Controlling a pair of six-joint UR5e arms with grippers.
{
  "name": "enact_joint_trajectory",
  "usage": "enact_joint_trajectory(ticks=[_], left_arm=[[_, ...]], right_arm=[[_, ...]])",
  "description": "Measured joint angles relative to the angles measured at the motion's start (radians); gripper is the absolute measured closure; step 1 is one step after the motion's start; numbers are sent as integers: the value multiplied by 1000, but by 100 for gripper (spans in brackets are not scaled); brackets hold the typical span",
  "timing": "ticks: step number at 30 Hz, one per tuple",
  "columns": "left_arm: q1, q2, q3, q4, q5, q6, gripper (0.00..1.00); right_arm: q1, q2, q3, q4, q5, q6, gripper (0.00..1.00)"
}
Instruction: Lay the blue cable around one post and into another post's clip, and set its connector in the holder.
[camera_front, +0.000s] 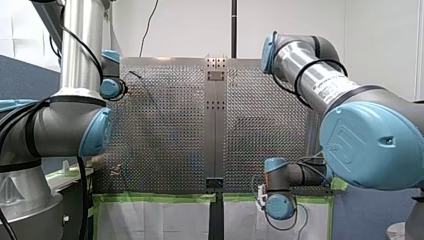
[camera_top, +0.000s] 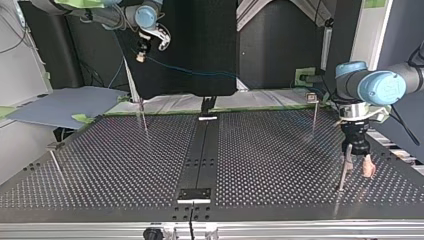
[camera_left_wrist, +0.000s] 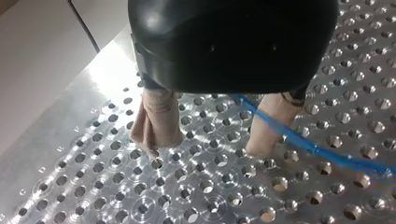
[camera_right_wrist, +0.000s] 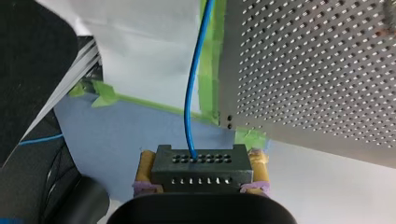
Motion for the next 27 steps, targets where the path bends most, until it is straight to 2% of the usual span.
enact_joint_trajectory(ticks=[2,5,9,12,19,22,27], left_arm=[[0,0,0,1,1,0,0],[0,0,0,1,2,0,0],[-2,0,0,1,2,-1,0],[-3,0,0,1,2,-1,0],[-5,0,0,-1,2,-1,0],[-7,0,0,-1,2,0,0],[-10,0,0,-1,2,0,0]], right_arm=[[-23,0,9,-23,-23,-8,100],[-54,-10,-3,-55,-55,-14,100],[-95,-42,-37,-80,-95,-11,100],[-124,-70,-60,-67,-125,6,100],[-196,-142,-85,-31,-196,62,100],[-224,-169,-86,-14,-224,71,100],[-276,-188,-86,7,-276,72,100]])
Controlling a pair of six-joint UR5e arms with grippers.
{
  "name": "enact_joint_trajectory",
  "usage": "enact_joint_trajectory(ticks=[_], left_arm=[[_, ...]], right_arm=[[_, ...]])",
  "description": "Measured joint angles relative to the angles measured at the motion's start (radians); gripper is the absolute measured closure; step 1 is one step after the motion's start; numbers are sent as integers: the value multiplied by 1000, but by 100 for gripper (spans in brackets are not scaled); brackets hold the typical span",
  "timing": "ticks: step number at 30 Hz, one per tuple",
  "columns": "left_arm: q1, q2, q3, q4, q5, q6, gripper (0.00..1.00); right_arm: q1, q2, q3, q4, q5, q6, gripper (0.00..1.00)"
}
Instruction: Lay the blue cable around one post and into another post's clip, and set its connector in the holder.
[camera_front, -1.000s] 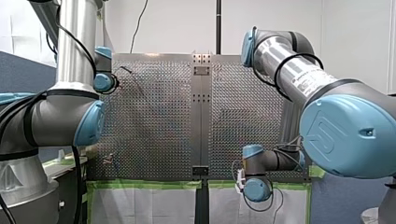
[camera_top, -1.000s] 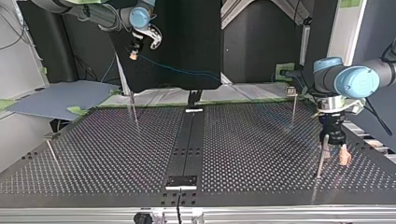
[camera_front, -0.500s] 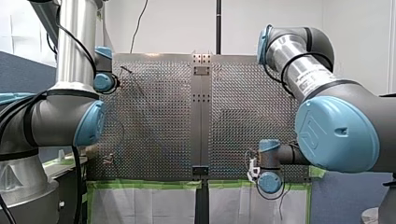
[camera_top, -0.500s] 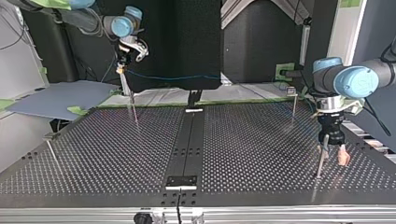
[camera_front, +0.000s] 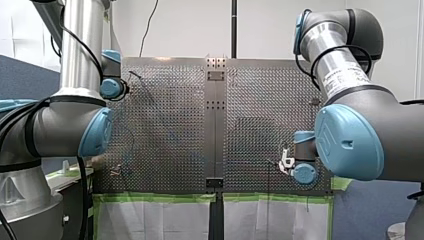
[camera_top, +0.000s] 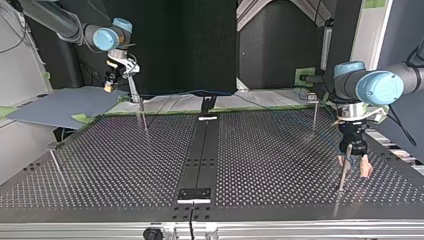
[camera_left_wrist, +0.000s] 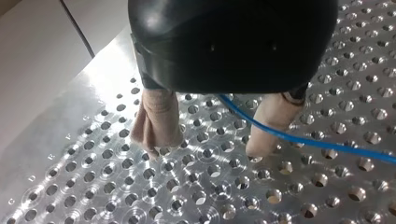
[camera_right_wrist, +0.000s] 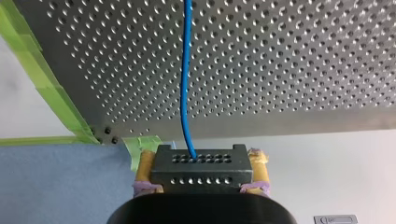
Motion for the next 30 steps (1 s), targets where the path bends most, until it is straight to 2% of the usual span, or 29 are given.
enact_joint_trajectory(ticks=[4,9,15,25,27,30], left_arm=[[-1,0,0,0,0,0,0],[-2,0,0,0,0,0,0],[-4,0,0,1,0,0,0],[-9,1,0,1,1,-4,0],[-10,1,0,0,1,-9,0],[-11,0,0,0,1,-13,0]], right_arm=[[-43,6,1,-2,-43,-6,100],[-90,42,0,-30,-90,-17,100],[-153,71,-2,-40,-153,-69,100],[-260,74,-8,-21,-260,-176,100],[-271,74,-12,-12,-279,-195,100],[-271,74,-19,10,-310,-226,100]])
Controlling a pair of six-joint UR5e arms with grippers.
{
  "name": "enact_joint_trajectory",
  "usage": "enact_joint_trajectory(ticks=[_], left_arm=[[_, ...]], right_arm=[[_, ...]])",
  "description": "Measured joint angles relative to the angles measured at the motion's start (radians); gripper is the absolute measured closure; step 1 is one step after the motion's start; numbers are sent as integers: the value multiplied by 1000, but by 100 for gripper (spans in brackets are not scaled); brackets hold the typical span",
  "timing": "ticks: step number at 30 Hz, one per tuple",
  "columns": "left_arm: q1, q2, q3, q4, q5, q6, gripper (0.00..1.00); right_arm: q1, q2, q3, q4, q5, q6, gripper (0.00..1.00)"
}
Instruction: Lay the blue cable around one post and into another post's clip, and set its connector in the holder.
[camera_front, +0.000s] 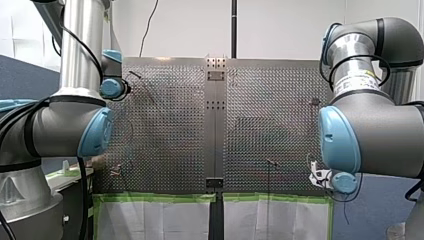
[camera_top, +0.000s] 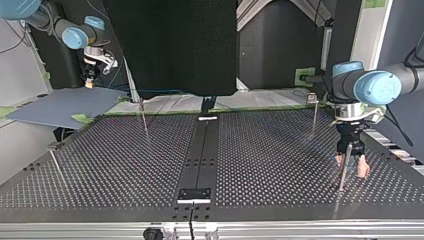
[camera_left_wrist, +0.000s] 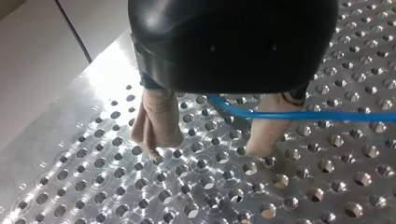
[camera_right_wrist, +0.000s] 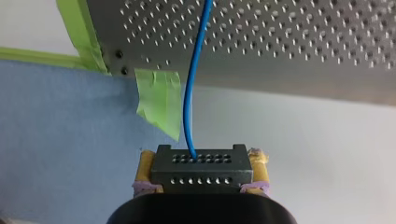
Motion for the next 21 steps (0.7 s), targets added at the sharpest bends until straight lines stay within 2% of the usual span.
enact_joint_trajectory(ticks=[3,7,10,14,21], left_arm=[[-1,0,0,0,0,-1,0],[-2,0,0,0,0,-1,0],[-3,0,0,0,0,-1,0],[-3,0,0,0,0,-1,0],[-7,0,0,0,0,-1,0]], right_arm=[[16,0,-11,21,-31,-31,100],[55,1,-43,47,-75,-75,100],[86,1,-63,58,-108,-100,100],[105,1,-75,65,-150,-107,100],[108,2,-77,85,-220,-107,100]])
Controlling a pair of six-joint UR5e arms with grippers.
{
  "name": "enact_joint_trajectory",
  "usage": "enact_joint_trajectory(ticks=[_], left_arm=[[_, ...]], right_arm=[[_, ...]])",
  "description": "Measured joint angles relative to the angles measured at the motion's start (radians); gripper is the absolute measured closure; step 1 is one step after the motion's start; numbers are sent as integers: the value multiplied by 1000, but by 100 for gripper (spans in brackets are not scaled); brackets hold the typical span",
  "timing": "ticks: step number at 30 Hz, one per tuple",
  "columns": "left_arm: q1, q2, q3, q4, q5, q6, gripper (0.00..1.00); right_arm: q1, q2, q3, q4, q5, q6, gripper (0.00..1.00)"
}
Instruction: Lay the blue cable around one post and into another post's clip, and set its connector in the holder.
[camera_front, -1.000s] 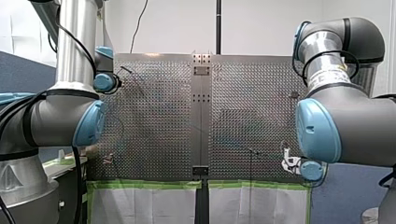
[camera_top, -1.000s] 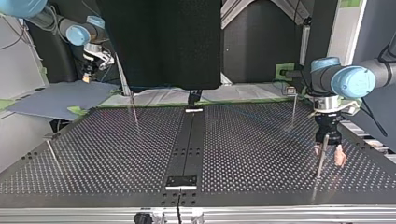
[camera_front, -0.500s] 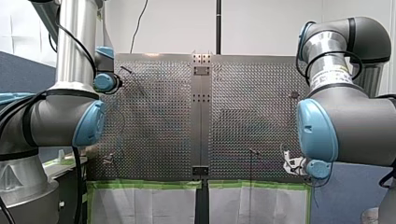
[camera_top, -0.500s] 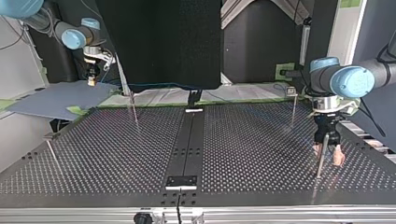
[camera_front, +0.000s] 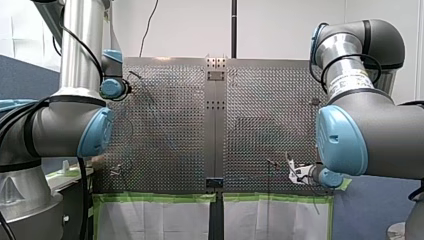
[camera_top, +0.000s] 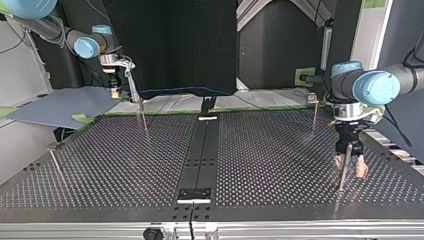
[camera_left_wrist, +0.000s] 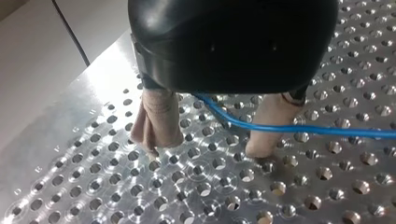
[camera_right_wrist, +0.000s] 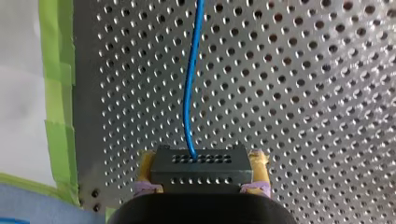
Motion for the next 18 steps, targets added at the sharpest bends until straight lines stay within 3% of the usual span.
enact_joint_trajectory(ticks=[6,10,13,18], left_arm=[[-6,0,0,-1,0,-1,0],[-10,0,0,-2,0,-13,0],[-14,0,0,-9,-2,-31,0],[-16,0,-1,-45,-25,-72,0]], right_arm=[[-7,1,0,18,-56,3,100],[-9,2,0,20,-91,23,100],[-10,2,0,20,-97,37,100],[-8,3,0,21,-97,46,100]])
